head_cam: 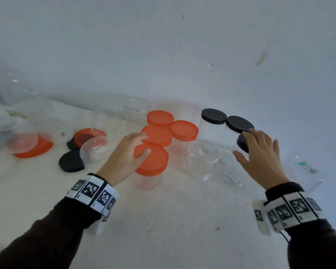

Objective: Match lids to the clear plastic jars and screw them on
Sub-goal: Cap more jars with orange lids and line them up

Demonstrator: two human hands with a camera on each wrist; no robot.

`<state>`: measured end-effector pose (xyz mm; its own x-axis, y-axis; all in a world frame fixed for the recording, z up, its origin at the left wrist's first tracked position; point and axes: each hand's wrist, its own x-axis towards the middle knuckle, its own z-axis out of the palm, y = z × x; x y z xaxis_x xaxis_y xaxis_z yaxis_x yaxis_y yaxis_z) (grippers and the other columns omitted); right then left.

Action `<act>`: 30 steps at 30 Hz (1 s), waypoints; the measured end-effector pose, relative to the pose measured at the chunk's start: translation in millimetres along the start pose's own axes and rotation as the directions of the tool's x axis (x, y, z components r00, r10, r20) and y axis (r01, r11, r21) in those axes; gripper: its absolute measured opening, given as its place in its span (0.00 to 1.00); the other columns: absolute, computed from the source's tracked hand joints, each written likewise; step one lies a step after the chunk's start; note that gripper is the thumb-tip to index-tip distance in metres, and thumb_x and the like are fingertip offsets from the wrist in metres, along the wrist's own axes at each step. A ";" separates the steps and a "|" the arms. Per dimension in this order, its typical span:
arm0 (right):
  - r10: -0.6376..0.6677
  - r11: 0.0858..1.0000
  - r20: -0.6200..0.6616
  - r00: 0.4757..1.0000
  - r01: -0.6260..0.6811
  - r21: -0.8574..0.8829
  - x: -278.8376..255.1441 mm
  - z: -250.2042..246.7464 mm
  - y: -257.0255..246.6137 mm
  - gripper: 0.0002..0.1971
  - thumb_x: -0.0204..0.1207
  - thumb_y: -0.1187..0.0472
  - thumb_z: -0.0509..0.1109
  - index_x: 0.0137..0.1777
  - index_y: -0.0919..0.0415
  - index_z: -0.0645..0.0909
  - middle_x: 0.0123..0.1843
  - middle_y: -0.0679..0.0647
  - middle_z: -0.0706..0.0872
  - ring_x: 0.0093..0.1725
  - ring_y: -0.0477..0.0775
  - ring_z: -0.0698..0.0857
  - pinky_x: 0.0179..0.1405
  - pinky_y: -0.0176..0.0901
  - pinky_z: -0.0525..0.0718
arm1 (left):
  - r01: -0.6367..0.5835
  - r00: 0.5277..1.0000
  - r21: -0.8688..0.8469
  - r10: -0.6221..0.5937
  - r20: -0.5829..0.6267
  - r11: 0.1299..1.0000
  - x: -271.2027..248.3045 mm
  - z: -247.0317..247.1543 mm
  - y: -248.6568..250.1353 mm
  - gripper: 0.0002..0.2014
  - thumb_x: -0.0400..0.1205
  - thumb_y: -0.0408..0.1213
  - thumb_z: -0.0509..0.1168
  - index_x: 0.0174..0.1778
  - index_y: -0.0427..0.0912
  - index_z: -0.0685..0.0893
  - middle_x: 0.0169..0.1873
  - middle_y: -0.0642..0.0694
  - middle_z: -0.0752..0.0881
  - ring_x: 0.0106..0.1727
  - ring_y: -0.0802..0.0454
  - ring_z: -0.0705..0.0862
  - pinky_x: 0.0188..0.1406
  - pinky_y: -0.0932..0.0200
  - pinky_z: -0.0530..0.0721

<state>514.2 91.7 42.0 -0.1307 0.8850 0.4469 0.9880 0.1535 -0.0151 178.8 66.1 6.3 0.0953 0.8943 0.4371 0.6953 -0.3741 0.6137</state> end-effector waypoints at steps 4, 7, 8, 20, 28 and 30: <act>-0.114 0.983 -0.109 0.988 0.128 0.132 1.0 -6.5 -42.8 0.23 0.70 0.59 0.75 0.63 0.68 0.78 0.66 0.66 0.78 0.66 0.72 0.75 0.66 0.69 0.69 | 0.020 0.988 0.008 -0.019 -0.156 1.000 -12.9 -39.9 -9.9 0.17 0.79 0.44 0.63 0.61 0.40 0.82 0.56 0.55 0.82 0.57 0.61 0.80 0.61 0.69 0.74; -0.243 0.929 -0.146 0.959 0.273 0.249 0.0 -9.5 -90.9 0.21 0.74 0.52 0.65 0.61 0.66 0.79 0.61 0.61 0.82 0.59 0.67 0.81 0.59 0.61 0.76 | 0.054 0.978 -0.053 -0.064 -0.201 0.997 -24.1 -73.4 -34.8 0.12 0.80 0.41 0.64 0.56 0.41 0.84 0.51 0.54 0.85 0.53 0.65 0.81 0.55 0.72 0.76; -0.282 0.906 -0.150 0.948 0.315 0.285 0.0 -10.4 -109.6 0.22 0.73 0.50 0.61 0.60 0.65 0.79 0.60 0.60 0.82 0.57 0.65 0.81 0.56 0.58 0.78 | 0.075 0.976 -0.042 -0.082 -0.204 0.996 -27.2 -84.6 -45.0 0.08 0.81 0.38 0.65 0.54 0.44 0.84 0.50 0.56 0.85 0.51 0.68 0.81 0.52 0.76 0.76; -0.502 0.824 0.270 0.821 0.360 0.438 12.0 19.7 -304.1 0.35 0.73 0.41 0.68 0.76 0.54 0.63 0.79 0.51 0.60 0.76 0.55 0.61 0.70 0.50 0.67 | 0.181 0.953 0.266 -0.236 0.191 0.947 -14.7 -129.9 -139.0 0.20 0.80 0.39 0.66 0.69 0.45 0.74 0.67 0.50 0.76 0.67 0.53 0.74 0.66 0.61 0.70; -0.361 0.922 0.481 0.799 0.229 0.312 27.5 54.5 -335.0 0.49 0.68 0.42 0.72 0.82 0.48 0.45 0.83 0.53 0.47 0.80 0.61 0.50 0.77 0.60 0.58 | 0.011 0.887 0.377 -0.183 0.424 0.926 9.0 -121.9 -166.7 0.31 0.81 0.44 0.63 0.79 0.42 0.61 0.79 0.46 0.60 0.79 0.49 0.58 0.78 0.54 0.56; -0.332 0.934 0.475 0.815 0.212 0.288 24.0 52.1 -334.4 0.49 0.65 0.42 0.73 0.81 0.46 0.46 0.80 0.54 0.54 0.76 0.60 0.56 0.73 0.57 0.64 | -0.029 0.876 0.404 -0.171 0.450 0.914 13.1 -120.8 -172.7 0.31 0.81 0.44 0.63 0.79 0.42 0.60 0.79 0.46 0.60 0.79 0.48 0.58 0.78 0.52 0.57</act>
<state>176.3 84.4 11.2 -0.4733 0.8791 -0.0556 0.8712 0.4579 -0.1772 -26.1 112.8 -14.6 0.2855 0.9582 -0.0179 0.9206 -0.2690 0.2832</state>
